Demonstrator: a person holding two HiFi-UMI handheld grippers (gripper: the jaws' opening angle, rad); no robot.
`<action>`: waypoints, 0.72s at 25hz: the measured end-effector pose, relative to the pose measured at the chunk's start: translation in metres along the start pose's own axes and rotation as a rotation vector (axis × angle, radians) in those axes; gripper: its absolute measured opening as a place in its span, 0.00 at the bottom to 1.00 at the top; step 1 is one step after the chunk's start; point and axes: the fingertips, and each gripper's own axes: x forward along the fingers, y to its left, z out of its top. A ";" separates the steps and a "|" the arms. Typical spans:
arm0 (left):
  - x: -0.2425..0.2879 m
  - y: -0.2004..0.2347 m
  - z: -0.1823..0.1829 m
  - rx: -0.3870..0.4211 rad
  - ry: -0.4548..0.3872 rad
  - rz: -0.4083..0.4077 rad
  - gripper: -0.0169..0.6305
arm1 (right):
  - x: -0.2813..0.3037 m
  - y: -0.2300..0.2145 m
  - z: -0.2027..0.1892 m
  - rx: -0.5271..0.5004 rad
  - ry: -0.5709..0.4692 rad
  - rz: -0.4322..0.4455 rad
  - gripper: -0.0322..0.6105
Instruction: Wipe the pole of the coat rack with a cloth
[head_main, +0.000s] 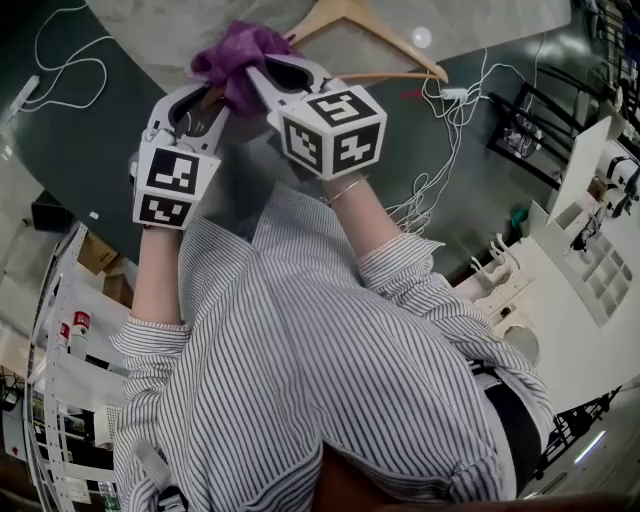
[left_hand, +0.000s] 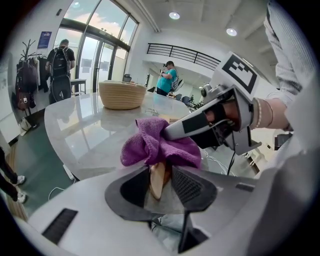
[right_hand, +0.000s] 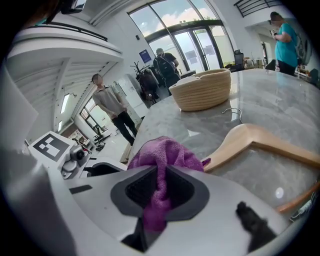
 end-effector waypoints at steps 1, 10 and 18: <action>0.000 0.000 0.000 0.001 0.001 -0.002 0.25 | -0.001 -0.003 0.001 0.001 -0.002 -0.003 0.14; 0.005 -0.003 0.004 -0.004 0.016 0.004 0.25 | -0.009 -0.031 0.011 0.022 -0.025 -0.024 0.14; 0.003 -0.002 0.003 -0.007 0.041 0.007 0.25 | -0.013 -0.050 0.022 0.036 -0.044 -0.049 0.14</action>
